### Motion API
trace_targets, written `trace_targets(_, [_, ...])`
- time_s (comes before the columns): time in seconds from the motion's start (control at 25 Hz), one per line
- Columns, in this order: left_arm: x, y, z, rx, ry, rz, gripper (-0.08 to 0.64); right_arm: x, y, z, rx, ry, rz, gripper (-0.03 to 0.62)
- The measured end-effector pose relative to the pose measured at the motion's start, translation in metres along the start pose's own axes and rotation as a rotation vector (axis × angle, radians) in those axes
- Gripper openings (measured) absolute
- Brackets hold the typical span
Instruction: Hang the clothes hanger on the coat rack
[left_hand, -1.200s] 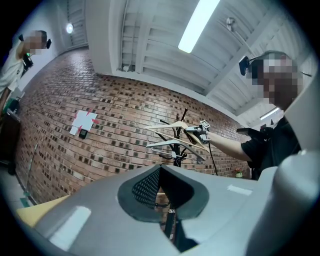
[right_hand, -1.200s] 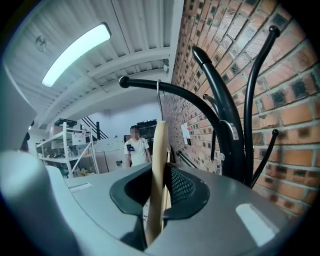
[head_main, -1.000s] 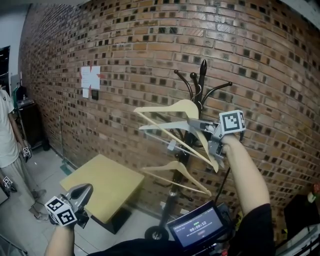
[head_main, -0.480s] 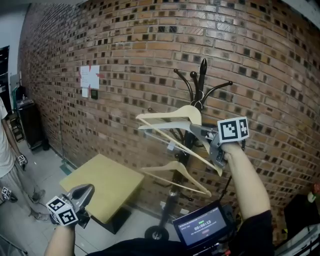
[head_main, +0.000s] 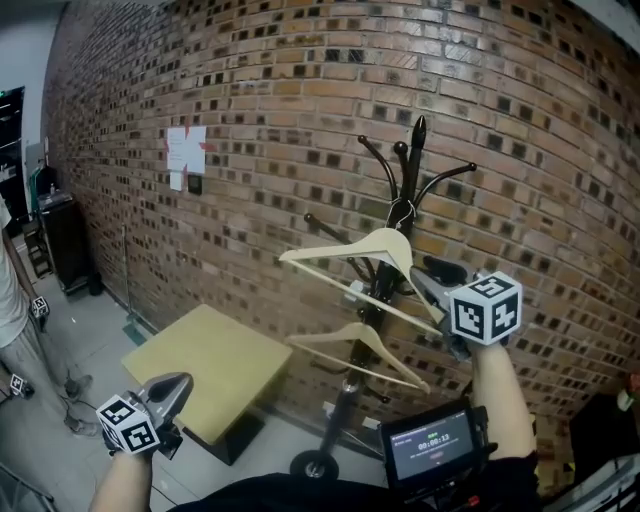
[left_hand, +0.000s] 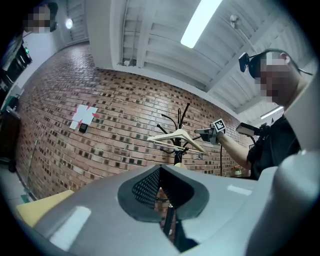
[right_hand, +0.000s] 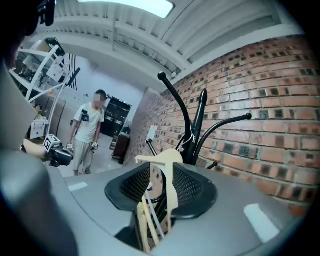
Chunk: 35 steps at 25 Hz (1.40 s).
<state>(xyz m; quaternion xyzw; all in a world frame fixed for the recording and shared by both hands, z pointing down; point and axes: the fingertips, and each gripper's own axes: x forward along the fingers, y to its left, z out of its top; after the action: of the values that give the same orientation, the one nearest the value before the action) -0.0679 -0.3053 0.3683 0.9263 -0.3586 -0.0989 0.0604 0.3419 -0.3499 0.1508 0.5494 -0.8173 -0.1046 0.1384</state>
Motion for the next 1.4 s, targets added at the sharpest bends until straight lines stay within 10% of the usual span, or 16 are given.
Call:
trace_targets(0.32, [-0.009, 0.001, -0.012, -0.015, -0.006, 0.016, -0.005, 0.0, 0.108, -0.015, 0.131, -0.235, 0.42, 0.06])
trace_targets(0.72, [-0.076, 0.026, -0.064, -0.103, 0.003, 0.19, -0.005, 0.088, 0.307, -0.144, 0.253, -0.011, 0.917, 0.014])
trace_targets(1.08, [-0.163, 0.046, -0.104, -0.112, 0.041, 0.396, -0.005, 0.163, 0.42, -0.286, 0.254, 0.255, 0.955, 0.014])
trace_targets(1.4, [-0.231, 0.063, -0.098, -0.11, 0.0, 0.514, -0.005, 0.189, 0.48, -0.285, 0.303, 0.227, 1.004, 0.012])
